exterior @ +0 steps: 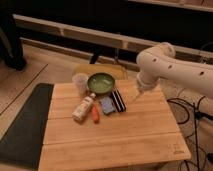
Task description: Place the eraser on the white sponge
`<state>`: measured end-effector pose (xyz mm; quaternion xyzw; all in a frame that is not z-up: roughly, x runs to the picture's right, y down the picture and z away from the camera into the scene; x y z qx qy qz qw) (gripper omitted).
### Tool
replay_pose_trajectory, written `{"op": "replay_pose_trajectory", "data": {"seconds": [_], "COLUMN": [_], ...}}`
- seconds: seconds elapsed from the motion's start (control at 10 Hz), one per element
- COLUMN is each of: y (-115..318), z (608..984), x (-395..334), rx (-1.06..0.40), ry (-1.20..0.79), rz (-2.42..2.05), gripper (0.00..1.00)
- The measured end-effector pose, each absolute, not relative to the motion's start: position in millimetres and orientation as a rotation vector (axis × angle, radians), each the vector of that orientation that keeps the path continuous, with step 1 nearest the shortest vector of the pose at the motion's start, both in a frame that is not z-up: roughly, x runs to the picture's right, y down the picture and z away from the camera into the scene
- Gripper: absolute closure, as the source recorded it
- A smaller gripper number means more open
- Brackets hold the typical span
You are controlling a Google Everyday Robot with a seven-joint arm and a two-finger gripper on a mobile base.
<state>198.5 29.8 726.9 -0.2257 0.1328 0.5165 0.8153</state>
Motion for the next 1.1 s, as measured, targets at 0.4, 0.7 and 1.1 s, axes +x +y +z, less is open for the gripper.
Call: {"op": "replay_pose_trajectory", "data": {"seconds": [0.4,0.7,1.1], "y": [39,39,47], "z": [758,759,793], "x": [222,219,242], "rx": [-0.537,-0.538,-0.533], "ry": [0.238,0.236,0.249], "rz": [1.172,1.166,1.164], "gripper": [0.35,0.35,0.35]}}
